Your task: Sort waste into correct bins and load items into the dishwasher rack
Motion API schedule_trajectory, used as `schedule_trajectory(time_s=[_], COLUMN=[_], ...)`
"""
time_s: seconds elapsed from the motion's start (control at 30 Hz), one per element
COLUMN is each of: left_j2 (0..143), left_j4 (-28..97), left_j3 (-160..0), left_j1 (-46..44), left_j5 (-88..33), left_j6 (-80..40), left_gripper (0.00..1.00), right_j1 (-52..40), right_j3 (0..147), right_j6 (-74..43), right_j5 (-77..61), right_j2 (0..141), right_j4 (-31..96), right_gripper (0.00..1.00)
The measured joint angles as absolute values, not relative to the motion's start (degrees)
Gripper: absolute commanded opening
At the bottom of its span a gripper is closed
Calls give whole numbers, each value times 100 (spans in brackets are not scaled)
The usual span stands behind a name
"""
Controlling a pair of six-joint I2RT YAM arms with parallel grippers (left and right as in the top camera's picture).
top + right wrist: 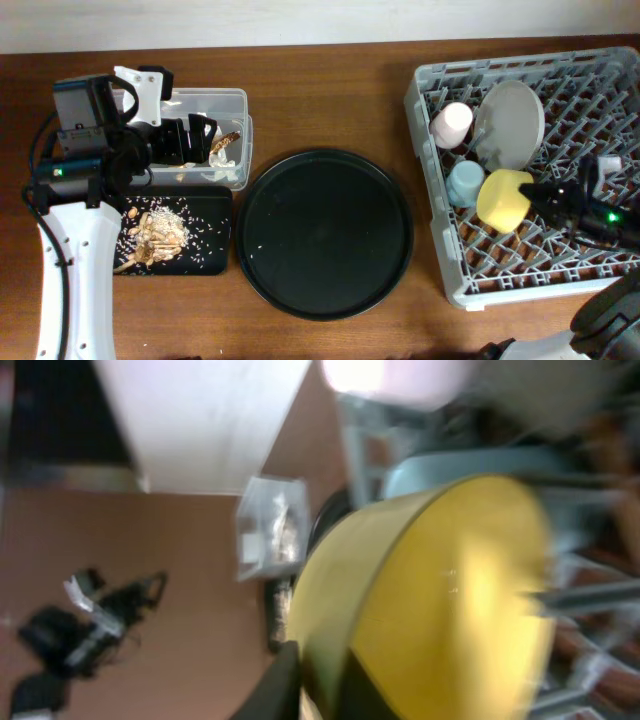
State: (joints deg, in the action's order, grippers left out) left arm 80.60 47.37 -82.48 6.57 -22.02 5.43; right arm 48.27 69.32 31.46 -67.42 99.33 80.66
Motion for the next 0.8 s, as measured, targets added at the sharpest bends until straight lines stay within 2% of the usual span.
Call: schedule_trajectory(time_s=[0.03,0.07,0.1,0.13,0.2,0.27,0.5,0.67,0.8], left_j2=[8060,8060,8060,8060,8060,8060,8060,8060,8060], left_j4=[4737,4737,4737,4737,4740,4737,4740,4740,4737], left_j3=[-8248,-8248,-8248,-8248,-8248,-8248,-8248,-8248,-8248], left_j1=[657,657,657,657,657,657,657,657,657], left_j5=[-2202,-2202,-2202,-2202,-2202,-2202,-2202,-2202,-2202], left_j6=[543,543,543,543,543,543,543,543,543], left_gripper=[99,99,99,99,99,99,99,99,99], right_j1=[4984,5155,5271,5330,5424,5426,5424,5334,4718], right_j3=[6932,6932,6932,6932,6932,6930,7192,8617,9559], right_j6=[3135,3120,3116,3076,3048,3022,1787,1232,1090], right_j5=[-6589,-6420,-6318,-6257,-6149,-6156,-6211,-5452,-4558], right_j2=[9946,9963,9972,9972,9972,9972,9998,10005,9824], right_j4=[8058,8047,8025,8023,7970,7913,7417,8128,8431], right_gripper=[24,33,48,58,62,72,77,77,75])
